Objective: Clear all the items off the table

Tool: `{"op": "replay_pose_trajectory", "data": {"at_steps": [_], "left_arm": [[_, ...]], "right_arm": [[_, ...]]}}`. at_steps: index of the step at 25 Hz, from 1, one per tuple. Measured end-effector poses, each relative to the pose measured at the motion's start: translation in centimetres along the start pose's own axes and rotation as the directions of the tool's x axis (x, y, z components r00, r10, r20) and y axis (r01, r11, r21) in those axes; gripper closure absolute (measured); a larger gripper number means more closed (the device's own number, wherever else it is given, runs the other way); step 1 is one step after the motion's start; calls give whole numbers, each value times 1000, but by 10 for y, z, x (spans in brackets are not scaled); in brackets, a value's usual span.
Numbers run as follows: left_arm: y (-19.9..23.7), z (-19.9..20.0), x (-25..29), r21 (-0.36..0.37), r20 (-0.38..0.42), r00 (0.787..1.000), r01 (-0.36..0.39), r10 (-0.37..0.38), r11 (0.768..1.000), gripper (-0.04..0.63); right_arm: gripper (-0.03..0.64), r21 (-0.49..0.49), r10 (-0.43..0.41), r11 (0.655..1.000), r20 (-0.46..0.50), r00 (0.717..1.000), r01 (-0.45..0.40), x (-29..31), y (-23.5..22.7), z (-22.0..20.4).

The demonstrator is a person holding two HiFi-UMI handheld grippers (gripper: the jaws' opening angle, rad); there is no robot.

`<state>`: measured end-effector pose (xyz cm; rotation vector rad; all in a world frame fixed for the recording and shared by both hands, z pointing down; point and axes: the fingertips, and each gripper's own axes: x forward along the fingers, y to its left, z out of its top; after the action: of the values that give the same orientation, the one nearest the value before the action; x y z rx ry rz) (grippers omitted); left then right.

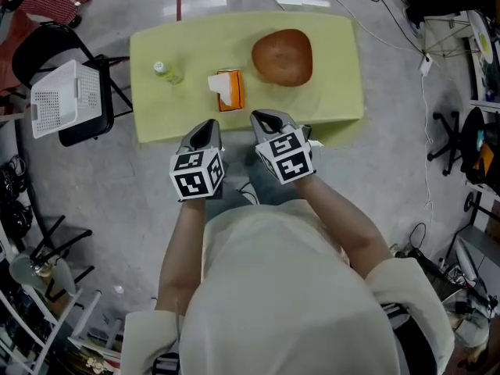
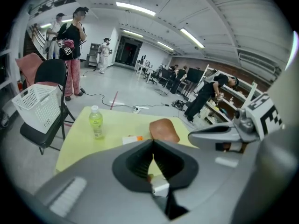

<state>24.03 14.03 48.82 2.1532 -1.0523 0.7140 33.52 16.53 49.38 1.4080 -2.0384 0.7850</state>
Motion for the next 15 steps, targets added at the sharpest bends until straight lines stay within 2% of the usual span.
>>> {"op": "replay_pose_trajectory", "data": {"at_steps": [15], "left_arm": [[-48,10,90,18,-65,998,17,-16,1000,586]], "right_arm": [[618,80,-92,992,-41,995,95,1,-117,-32]]}}
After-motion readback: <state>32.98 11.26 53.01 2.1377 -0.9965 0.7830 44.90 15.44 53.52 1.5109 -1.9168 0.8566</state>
